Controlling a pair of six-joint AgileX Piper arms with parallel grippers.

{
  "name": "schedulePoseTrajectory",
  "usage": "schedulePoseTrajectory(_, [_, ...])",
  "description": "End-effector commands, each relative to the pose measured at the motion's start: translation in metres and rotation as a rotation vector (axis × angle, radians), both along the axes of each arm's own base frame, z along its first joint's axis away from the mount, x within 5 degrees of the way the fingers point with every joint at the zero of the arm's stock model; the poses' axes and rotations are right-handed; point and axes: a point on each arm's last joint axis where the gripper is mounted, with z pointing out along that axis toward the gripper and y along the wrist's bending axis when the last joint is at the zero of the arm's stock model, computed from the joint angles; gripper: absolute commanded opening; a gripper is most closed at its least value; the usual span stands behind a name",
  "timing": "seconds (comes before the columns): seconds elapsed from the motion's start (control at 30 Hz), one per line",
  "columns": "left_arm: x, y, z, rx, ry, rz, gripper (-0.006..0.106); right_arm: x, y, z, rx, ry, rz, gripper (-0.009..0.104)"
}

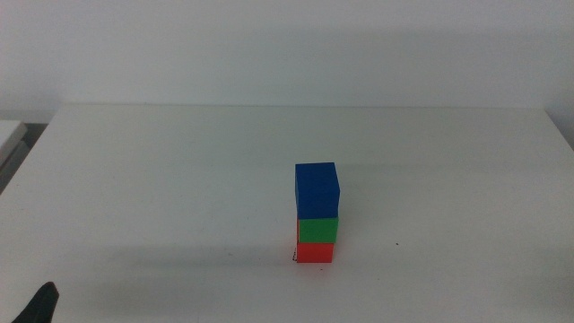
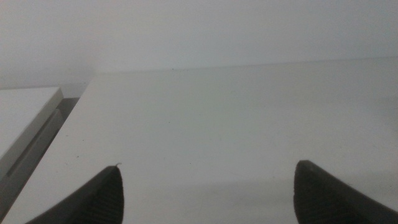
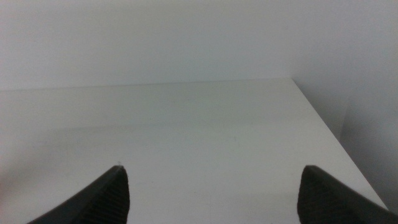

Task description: Stack red cubes first, then green, then blue cubes in a specific spot.

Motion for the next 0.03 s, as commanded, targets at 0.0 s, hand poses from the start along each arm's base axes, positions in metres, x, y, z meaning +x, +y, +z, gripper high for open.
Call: schedulePoseTrajectory(0.0, [0.0, 0.0001, 0.0016, -0.011, -0.017, 0.003, 0.094, -0.0001, -0.0006, 0.0001, -0.02, -0.012, -0.006, 0.093])
